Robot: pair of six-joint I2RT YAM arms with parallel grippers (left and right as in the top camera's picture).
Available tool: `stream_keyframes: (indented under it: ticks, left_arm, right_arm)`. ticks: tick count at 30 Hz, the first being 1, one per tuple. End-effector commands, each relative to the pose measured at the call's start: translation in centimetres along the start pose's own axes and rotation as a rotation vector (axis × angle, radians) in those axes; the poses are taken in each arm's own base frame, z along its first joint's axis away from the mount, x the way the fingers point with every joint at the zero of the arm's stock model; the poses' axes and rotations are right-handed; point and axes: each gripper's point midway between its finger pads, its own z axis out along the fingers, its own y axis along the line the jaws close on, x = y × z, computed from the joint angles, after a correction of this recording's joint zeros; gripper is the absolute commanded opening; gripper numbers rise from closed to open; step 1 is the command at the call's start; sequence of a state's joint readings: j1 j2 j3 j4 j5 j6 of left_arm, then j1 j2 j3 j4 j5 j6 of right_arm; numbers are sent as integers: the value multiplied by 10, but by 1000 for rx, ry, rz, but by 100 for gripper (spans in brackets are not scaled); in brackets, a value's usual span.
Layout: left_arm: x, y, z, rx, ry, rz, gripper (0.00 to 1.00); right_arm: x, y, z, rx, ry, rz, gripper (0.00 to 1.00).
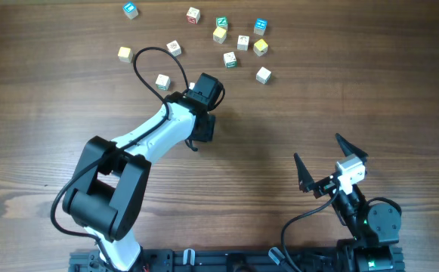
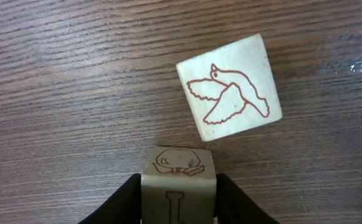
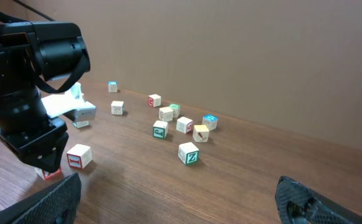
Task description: Form a circle
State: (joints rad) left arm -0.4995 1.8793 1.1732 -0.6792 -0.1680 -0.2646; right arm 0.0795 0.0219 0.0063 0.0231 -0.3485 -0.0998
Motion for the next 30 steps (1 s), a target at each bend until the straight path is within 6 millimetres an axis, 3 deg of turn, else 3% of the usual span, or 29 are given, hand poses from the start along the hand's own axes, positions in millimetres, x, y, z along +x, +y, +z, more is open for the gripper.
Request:
stream_keyframes:
  ticks: [1,16,24,28,30]
  left_arm:
    - [3,4,4,-20,6,-2,36]
    - [0,7,4,-40,-7,26,38]
    - [0,7,4,-39,-6,26,63]
    - [0,4,2,-24,-7,25,66]
    - [-12,4,-10,-12,-44,14,67]
  right_arm:
    - [-2,2,0,-11,-9,-8,100]
    - [-2,2,0,-10,-9,-8,100]
    - [-2,2,0,-11,-9,-8,100]
    - [-2,2,0,-11,-9,-8,100]
    - [-2,2,0,-11,-9,-8,100]
